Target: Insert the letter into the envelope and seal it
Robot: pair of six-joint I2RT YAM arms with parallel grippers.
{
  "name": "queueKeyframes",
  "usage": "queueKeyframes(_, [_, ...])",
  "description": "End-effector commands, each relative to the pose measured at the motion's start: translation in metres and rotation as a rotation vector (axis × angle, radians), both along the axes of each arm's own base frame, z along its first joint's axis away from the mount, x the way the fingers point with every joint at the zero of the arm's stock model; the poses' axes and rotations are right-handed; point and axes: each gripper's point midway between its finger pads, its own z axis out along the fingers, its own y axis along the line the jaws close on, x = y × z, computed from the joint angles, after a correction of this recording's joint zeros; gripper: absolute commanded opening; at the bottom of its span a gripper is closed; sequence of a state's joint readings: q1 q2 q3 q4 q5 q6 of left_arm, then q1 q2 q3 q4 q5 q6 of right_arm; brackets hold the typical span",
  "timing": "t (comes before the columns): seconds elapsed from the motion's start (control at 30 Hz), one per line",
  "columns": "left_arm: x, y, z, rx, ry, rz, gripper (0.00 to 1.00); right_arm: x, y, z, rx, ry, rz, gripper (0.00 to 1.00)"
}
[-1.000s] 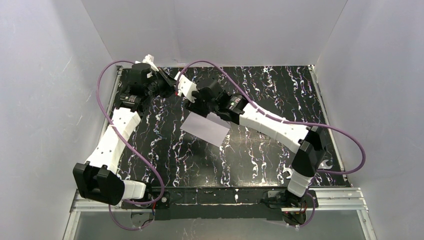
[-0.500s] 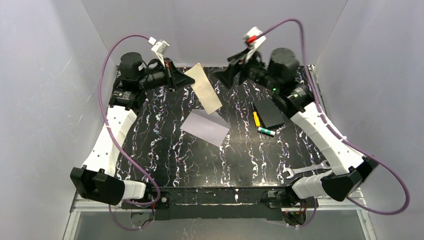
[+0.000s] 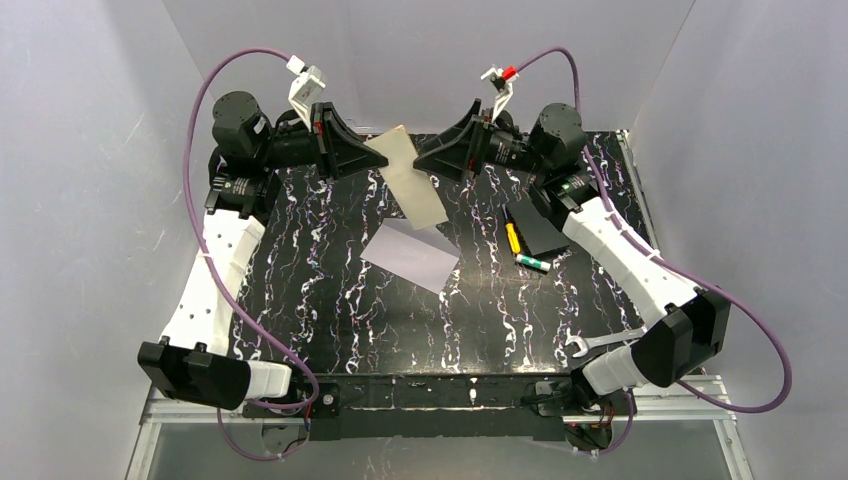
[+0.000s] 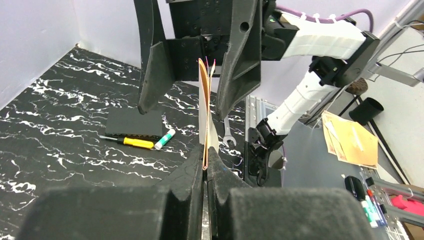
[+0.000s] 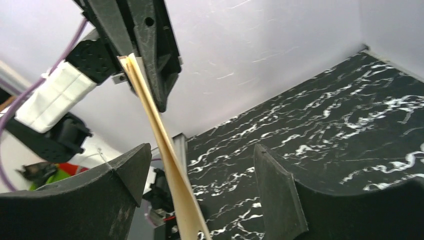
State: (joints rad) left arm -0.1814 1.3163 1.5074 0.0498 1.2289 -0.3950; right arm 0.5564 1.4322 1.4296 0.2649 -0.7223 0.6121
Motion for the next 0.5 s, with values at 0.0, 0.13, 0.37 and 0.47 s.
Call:
queueKeyframes(0.0, [-0.015,0.000,0.015,-0.003,-0.060,-0.069,0.00,-0.030,-0.003,0.032,0.096,-0.083,0.139,0.79])
queueKeyframes(0.13, [-0.005,0.000,0.017,-0.010,-0.061,-0.024,0.00,-0.038,0.001,0.030,0.096,-0.069,0.229,0.62])
queueKeyframes(0.37, [-0.001,0.000,0.027,-0.033,-0.087,0.004,0.00,-0.033,0.005,0.015,0.060,-0.050,0.237,0.65])
queueKeyframes(0.47, [-0.001,0.000,0.026,-0.034,-0.085,-0.007,0.00,-0.023,0.006,0.011,0.050,-0.045,0.182,0.55])
